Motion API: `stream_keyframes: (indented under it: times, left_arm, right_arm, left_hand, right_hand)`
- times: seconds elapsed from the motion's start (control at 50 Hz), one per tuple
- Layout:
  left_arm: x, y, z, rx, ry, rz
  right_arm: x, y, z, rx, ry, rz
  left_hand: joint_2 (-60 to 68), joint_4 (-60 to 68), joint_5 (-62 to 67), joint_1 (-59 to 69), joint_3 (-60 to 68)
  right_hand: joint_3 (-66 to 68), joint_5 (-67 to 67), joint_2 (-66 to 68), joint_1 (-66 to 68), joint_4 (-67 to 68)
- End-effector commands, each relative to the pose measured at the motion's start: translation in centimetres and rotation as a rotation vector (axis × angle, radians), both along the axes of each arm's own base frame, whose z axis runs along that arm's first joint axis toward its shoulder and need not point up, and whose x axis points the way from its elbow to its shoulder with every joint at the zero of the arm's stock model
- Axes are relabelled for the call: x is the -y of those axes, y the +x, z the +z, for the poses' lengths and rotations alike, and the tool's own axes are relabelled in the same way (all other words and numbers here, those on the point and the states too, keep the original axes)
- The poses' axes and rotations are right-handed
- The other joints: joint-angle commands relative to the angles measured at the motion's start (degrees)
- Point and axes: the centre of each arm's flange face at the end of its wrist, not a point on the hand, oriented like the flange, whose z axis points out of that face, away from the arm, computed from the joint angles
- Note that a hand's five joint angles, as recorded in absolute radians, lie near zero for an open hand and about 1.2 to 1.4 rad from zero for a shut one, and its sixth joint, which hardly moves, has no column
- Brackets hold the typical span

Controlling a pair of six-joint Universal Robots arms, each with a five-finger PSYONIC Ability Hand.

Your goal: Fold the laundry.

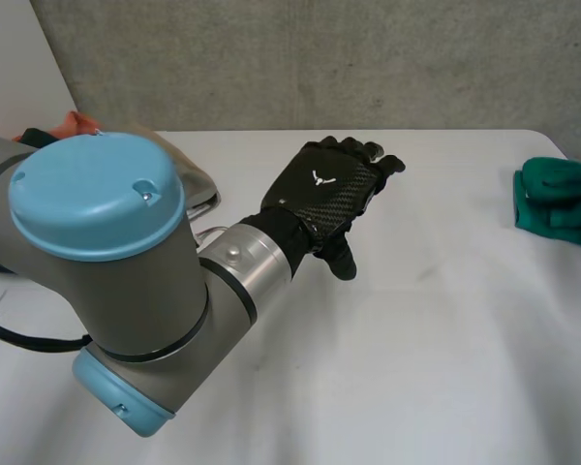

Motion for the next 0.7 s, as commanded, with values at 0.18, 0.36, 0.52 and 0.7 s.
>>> stream_keyframes:
  times: [0.18, 0.36, 0.52, 0.7]
  left_arm:
    - [5.7, 5.0, 5.7, -0.097, -0.130, 0.214]
    - [17.4, 13.3, 3.8, -0.005, -0.167, 0.526]
    - [26.4, 19.9, -3.7, 0.319, -0.217, 0.683]
    - [30.2, 21.6, -8.4, 0.386, -0.208, 0.676]
  right_arm:
    - [-15.2, 8.9, 4.8, -0.018, 0.020, 0.273]
    - [-24.4, 11.2, 4.1, -0.046, 0.270, 0.587]
    - [-27.4, 10.8, 1.0, -0.011, 0.512, 0.602]
    - [-27.6, 10.6, -0.8, -0.005, 0.541, 0.590]
  left_hand:
    - [-0.68, -0.35, -0.60, -0.09, -1.08]
    - [-1.02, -0.68, -0.94, -0.43, -1.42]
    - [-0.69, -0.35, -0.60, -0.09, -1.08]
    - [17.94, 18.27, 18.02, 18.53, 17.54]
  right_hand:
    - [-1.99, -2.49, -2.19, -3.39, -1.99]
    - [-1.99, -2.49, -2.19, -3.39, -1.99]
    - [-1.99, -2.49, -2.19, -3.39, -1.99]
    - [-1.99, -2.49, -2.19, -3.39, -1.99]
